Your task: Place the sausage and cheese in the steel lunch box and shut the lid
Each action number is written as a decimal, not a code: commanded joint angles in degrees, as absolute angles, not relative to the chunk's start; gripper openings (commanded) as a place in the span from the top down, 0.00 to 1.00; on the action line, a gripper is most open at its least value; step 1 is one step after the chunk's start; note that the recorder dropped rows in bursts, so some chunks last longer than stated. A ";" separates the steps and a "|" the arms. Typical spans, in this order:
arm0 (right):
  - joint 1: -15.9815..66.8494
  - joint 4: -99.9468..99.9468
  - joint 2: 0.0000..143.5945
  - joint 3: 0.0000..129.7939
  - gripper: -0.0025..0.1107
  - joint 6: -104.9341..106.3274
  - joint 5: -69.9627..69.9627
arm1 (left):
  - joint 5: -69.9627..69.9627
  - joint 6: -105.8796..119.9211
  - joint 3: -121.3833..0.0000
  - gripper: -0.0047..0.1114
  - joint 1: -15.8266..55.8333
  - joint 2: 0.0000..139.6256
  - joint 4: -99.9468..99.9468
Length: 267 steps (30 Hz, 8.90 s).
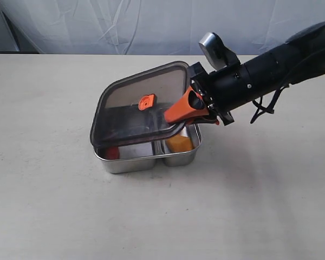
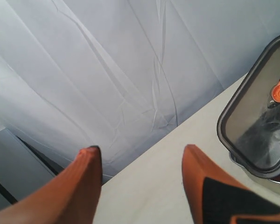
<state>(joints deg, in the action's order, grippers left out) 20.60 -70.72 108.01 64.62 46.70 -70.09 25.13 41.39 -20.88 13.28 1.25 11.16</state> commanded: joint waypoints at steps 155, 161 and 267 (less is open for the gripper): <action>12.16 -84.73 112.65 66.34 0.98 49.28 -69.96 | 27.21 104.92 -17.66 0.53 13.82 16.97 43.69; 13.53 -87.26 113.24 66.34 0.98 49.43 -69.96 | 27.06 104.92 -17.66 0.53 13.82 16.77 43.56; 14.83 -60.03 113.59 65.50 0.99 43.29 -54.79 | 26.94 104.92 -17.01 0.53 13.82 15.68 43.90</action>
